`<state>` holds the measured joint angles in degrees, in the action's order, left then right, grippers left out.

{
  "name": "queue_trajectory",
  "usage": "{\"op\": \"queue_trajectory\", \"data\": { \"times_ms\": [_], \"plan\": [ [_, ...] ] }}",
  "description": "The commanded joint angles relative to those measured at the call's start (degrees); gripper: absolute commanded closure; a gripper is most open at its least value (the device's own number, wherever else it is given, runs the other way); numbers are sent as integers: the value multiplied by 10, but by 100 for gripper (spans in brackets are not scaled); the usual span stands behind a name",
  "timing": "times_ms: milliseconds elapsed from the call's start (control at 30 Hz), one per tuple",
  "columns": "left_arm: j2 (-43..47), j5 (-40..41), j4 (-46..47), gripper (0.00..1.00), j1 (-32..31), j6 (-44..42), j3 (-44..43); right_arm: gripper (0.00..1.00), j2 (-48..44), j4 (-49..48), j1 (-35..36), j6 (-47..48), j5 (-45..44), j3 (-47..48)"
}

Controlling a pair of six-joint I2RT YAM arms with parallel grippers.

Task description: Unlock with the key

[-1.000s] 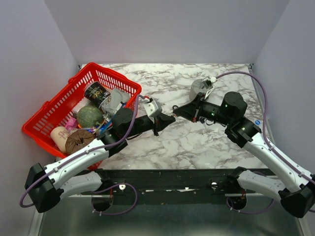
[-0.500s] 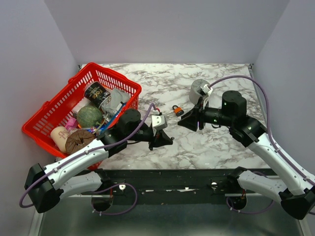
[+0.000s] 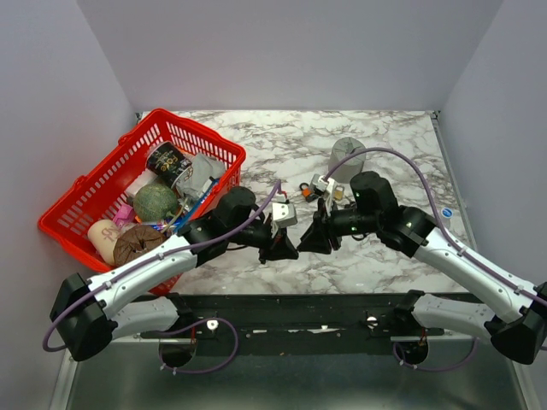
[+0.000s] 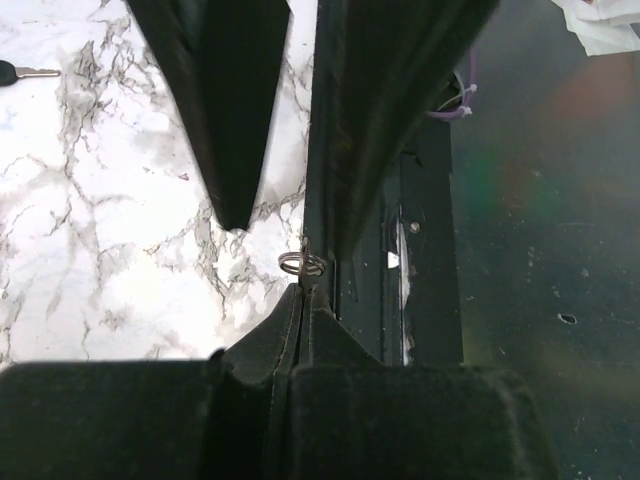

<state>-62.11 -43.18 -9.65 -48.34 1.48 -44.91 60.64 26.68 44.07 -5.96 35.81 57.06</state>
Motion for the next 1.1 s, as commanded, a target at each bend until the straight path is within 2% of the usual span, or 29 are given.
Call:
{"op": "queue_trajectory", "data": {
  "times_ms": [0, 233, 533, 900, 1033, 1067],
  "plan": [
    [-14, -35, -12, 100, 6, -10, -25, 59, -7, 12, 14, 2, -5, -33],
    [-20, -42, -9, 100, 6, -8, -25, 65, -4, -15, 17, -5, 0, -34],
    [-28, -45, -13, 100, 6, -8, -26, 65, -14, -17, 18, -3, -7, -31],
    [-26, -45, -15, 100, 6, -8, -26, 75, -8, -22, 18, -7, 2, -34],
    [-25, -43, -15, 100, 6, -8, -27, 83, -6, -22, 18, -7, 4, -36],
    [-25, -43, -14, 100, 6, -8, -27, 90, -6, -24, 19, -7, 3, -37]
  ]
}}
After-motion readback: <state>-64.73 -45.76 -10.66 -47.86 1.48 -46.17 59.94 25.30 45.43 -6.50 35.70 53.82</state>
